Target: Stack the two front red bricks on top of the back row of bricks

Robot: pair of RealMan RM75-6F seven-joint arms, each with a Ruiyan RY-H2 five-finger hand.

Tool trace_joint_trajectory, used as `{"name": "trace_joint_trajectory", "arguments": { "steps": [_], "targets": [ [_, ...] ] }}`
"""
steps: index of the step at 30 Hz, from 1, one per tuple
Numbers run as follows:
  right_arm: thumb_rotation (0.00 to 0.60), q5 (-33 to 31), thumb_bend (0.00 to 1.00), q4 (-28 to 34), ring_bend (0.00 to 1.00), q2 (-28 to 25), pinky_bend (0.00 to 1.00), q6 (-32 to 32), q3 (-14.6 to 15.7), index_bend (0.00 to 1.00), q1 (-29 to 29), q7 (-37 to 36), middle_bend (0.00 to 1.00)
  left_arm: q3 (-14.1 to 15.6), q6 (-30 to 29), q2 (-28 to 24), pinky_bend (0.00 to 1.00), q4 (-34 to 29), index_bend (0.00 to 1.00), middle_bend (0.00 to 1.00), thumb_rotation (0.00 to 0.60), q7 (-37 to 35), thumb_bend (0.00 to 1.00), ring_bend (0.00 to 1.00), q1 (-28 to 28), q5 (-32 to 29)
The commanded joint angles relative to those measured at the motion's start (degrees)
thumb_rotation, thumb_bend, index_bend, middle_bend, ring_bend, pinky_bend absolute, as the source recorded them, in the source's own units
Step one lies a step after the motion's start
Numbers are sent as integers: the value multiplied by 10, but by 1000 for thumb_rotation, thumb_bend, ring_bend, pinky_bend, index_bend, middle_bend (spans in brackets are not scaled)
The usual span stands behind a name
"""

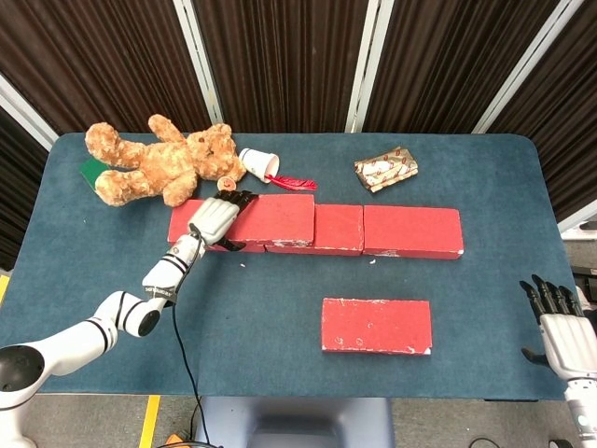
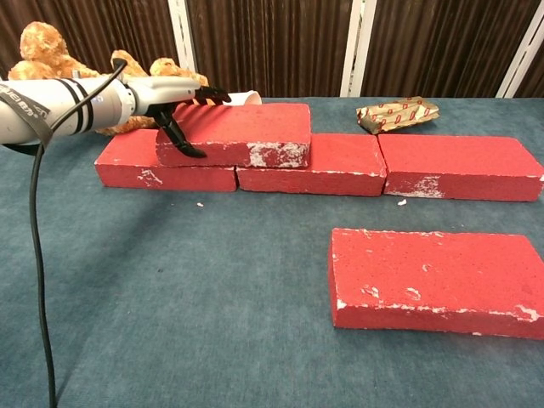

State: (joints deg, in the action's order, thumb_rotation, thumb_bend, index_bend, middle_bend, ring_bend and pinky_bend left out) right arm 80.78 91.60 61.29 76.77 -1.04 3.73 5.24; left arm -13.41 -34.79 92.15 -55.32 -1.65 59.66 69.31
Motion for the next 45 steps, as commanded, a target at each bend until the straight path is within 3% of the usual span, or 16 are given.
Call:
{"name": "trace_joint_trajectory", "arguments": {
  "steps": [1, 5, 10, 23, 38, 42, 45],
  "targets": [
    [600, 0, 141, 1, 0, -1, 0, 0, 0, 0, 0, 0, 0, 1, 1, -1, 305, -3, 0, 192, 600, 2, 258, 84, 1, -3],
    [600, 0, 141, 2, 0, -2, 0, -2, 2, 0, 0, 0, 0, 1, 3, -1, 234, -6, 0, 98, 600, 2, 238, 6, 2, -6],
    [600, 1, 141, 1, 0, -2, 0, -2, 2, 0, 1, 1, 0, 2, 3, 0, 171, -2, 0, 0, 600, -4, 221, 0, 2, -8],
    [600, -1, 141, 5, 0, -2, 0, -3, 4, 0, 1, 7, 0, 5, -13, -7, 113, -19, 0, 0, 600, -19, 193, 0, -1, 7],
    [600, 4, 141, 5, 0, -3, 0, 3, 5, 0, -1, 4, 0, 5, -18, -11, 111, -28, 0, 0, 600, 3, 190, 0, -2, -7],
    [600, 12, 140, 4, 0, -1, 0, 5, 6, 0, 0, 0, 0, 8, -56, -31, 111, -67, 0, 0, 600, 4, 189, 0, -14, 15],
    [600, 40, 141, -1, 0, 2, 0, 2, 15, 0, 6, -16, 0, 25, -106, -72, 119, -135, 0, 0, 600, 27, 196, 0, -41, 46]
  ]
}}
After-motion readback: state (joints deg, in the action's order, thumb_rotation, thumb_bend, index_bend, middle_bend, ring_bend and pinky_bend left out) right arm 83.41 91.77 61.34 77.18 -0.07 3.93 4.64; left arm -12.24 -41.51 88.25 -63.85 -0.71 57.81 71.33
